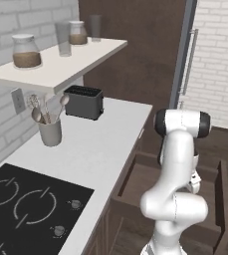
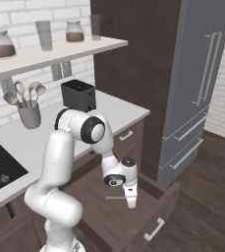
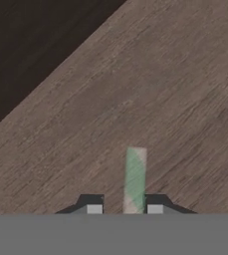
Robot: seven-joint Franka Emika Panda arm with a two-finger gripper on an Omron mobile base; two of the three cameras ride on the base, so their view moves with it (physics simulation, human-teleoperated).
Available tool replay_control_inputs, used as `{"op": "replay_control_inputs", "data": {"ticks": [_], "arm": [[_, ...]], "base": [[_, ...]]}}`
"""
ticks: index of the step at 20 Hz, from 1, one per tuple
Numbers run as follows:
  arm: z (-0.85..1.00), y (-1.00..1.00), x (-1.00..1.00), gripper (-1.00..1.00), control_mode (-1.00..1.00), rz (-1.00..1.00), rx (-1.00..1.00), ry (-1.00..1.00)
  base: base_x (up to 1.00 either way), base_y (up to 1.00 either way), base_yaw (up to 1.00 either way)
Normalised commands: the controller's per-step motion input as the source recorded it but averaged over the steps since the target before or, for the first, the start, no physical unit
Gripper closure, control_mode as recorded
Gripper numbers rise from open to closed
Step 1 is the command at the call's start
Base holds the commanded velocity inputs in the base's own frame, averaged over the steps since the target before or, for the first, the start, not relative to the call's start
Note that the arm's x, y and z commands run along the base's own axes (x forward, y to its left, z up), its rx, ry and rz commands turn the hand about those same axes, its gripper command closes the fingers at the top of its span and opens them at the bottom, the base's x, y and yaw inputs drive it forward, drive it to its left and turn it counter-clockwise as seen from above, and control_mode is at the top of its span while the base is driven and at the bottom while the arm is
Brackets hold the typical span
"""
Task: Take a straw from the drawer in front and place it inside the glass cup on the dining counter.
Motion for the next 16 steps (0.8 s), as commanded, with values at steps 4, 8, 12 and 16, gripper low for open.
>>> {"op": "replay_control_inputs", "data": {"ticks": [4,8,12,16], "arm": [[-0.77,-0.04,-0.26,1.0,-1.0,-0.1,0.0,0.11],[-0.42,0.0,-0.1,1.0,-1.0,-0.07,0.01,0.08],[0.18,0.0,-0.64,1.0,-1.0,-0.01,0.05,-0.05],[0.81,0.01,-1.0,1.0,-1.0,-0.02,0.02,-0.25]], "base": [[0.0,0.0,0.0],[0.0,0.0,0.0],[0.0,0.0,0.0],[0.0,0.0,0.0]]}}
